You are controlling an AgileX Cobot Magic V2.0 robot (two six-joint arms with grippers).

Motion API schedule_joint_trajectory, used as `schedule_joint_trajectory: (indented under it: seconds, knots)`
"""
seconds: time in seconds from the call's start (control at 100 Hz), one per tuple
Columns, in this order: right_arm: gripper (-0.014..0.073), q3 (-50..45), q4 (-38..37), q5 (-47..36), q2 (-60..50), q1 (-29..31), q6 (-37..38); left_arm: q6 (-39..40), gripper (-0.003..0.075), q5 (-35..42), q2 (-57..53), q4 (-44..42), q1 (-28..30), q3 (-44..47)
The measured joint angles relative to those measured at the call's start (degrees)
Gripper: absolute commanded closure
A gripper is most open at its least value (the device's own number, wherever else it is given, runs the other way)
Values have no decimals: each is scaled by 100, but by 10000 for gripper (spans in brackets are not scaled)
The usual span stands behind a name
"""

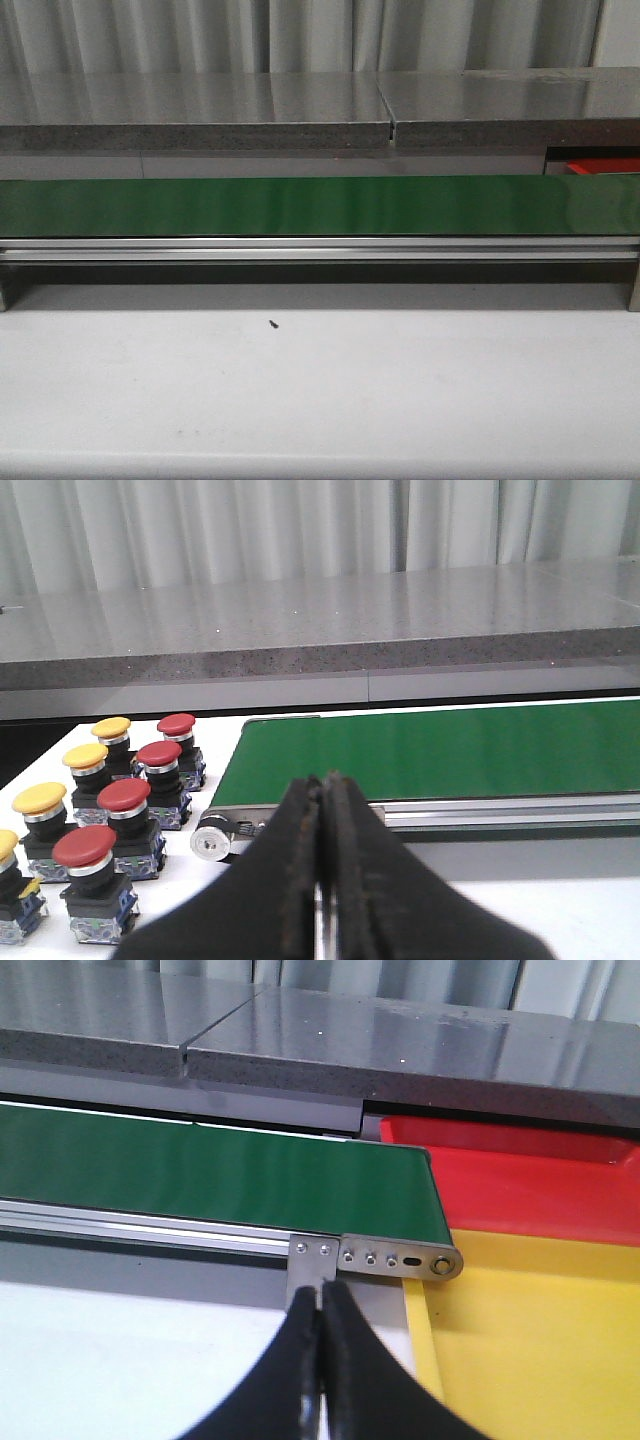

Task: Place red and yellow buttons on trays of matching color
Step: 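Move the left gripper over the cluster of red and yellow buttons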

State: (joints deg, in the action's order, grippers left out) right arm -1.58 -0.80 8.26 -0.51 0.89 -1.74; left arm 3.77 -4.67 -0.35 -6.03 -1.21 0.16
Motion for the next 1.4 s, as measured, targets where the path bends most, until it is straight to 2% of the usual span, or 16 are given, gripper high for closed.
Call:
schedule_joint_trajectory:
  seconds: [0.3, 0.54, 0.65, 0.84, 1.22, 1.4]
  knots:
    - [659, 0, 0, 0, 0, 0, 0, 0, 739, 13, 0, 0, 0, 0]
    - [659, 0, 0, 0, 0, 0, 0, 0, 739, 393, 0, 287, 0, -35]
    - [659, 0, 0, 0, 0, 0, 0, 0, 739, 339, 0, 518, 0, -243]
    - [659, 0, 0, 0, 0, 0, 0, 0, 739, -327, 523, 921, 0, -1301]
    - [659, 0, 0, 0, 0, 0, 0, 0, 739, -2583, 3213, 674, 0, -3743]
    - [659, 0, 0, 0, 0, 0, 0, 0, 739, -2681, 4065, 734, 0, -4105]
